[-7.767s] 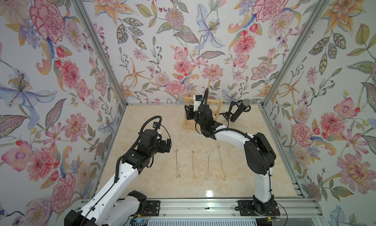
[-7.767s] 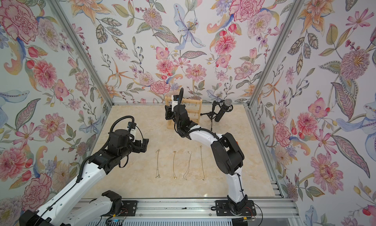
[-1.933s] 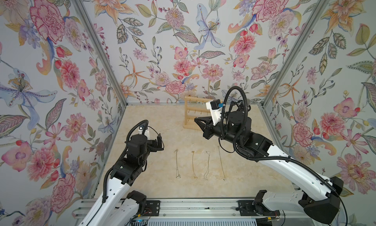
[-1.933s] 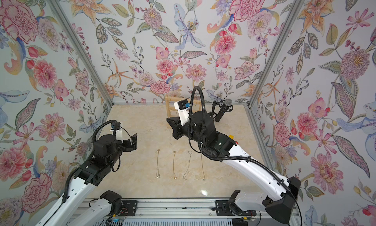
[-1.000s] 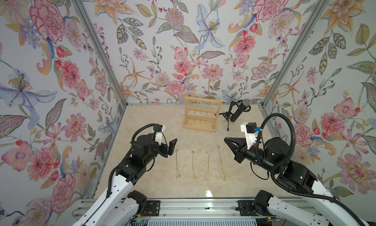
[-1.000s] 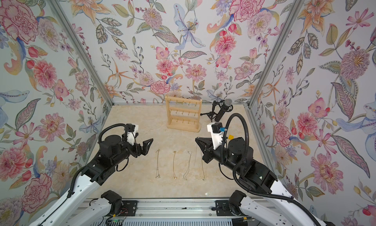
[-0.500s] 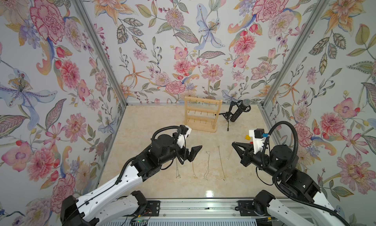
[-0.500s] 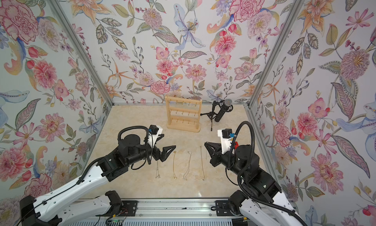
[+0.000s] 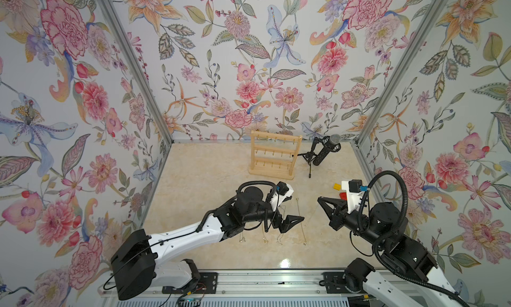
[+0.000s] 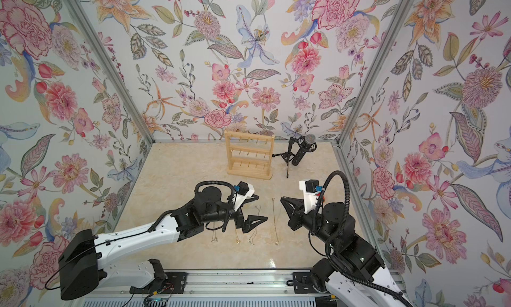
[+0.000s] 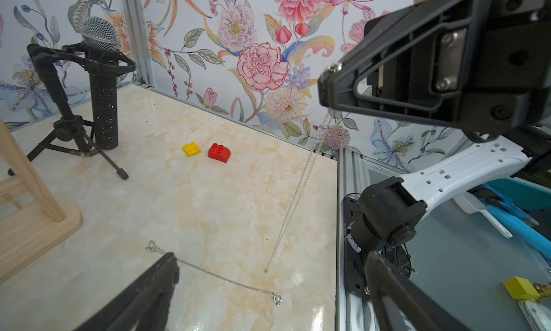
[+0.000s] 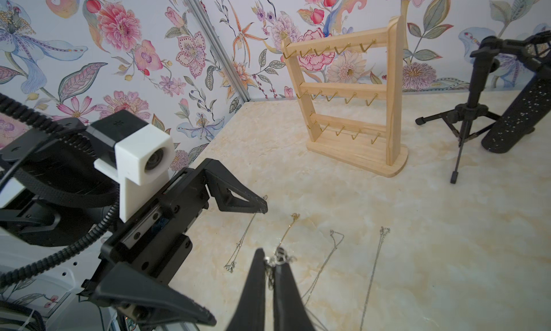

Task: Take the necklace off the jewelry display stand
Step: Place the necklace at the center of the board.

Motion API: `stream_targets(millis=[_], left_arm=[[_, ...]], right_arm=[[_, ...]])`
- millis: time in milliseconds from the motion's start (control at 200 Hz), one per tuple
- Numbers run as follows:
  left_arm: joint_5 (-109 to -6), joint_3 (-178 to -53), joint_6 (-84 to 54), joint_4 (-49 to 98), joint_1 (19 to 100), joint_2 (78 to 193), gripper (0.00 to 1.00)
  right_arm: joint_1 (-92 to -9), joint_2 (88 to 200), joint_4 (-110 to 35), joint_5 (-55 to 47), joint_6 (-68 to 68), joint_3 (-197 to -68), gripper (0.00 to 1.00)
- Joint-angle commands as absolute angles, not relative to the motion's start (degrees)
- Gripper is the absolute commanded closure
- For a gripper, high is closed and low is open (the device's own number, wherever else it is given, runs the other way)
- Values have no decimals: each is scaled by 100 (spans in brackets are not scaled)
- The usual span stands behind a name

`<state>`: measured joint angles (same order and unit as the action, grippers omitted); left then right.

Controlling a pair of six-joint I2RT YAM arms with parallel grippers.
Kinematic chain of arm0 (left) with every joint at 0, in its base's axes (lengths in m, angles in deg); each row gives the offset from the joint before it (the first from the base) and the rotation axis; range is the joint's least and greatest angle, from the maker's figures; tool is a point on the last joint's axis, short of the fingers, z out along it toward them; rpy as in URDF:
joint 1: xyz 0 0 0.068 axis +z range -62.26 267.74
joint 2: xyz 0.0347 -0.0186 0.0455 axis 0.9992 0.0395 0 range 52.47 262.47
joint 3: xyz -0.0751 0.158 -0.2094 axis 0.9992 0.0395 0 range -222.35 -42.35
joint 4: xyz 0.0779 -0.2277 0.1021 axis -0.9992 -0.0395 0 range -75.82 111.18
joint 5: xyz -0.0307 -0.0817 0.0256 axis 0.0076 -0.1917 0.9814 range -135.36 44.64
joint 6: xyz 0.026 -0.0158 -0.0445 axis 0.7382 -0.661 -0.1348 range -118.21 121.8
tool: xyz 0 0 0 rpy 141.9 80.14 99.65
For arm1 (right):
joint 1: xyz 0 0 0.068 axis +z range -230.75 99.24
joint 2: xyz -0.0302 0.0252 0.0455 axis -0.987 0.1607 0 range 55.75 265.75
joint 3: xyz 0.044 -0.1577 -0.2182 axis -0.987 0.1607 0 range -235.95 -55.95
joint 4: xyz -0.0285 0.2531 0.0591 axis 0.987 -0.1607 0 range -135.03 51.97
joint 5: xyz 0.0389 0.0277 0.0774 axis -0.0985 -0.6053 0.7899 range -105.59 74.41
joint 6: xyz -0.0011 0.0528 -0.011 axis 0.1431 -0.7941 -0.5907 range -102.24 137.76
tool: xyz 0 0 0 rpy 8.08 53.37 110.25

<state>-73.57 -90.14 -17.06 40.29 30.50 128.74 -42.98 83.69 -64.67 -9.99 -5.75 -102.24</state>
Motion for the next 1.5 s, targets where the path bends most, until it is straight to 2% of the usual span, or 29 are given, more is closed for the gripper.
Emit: stream_targets(millis=[0,200,465,741,1031,1276,1496], left_arm=[[-7866,-9253,-1510,4582,2917,13142,1],[-7984,-9487,-1463,4816,2825,13656,1],[-8253,-9913,-1499,4943,2782,14392,8],[-8481,-10206,-1711,5195,2645,15063,23],[-8534,-10381,-1880,5448,2452,15577,53],[-8379,-10201,-1986,5816,2450,15680,56],[-8395,-10151,-2079,6012,2463,15791,69]], right_arm=[[-4322,8233,-6641,-991,-676,-10148,100],[-4318,8177,-6739,-985,-674,-10148,100],[-4318,8130,-6809,-996,-651,-10162,100],[-4321,8079,-6844,-1048,-629,-10180,100],[-4506,8047,-6877,-1098,-608,-10204,100],[-4516,8041,-6913,-1120,-605,-10235,100],[-4525,8035,-6945,-1121,-594,-10258,100]])
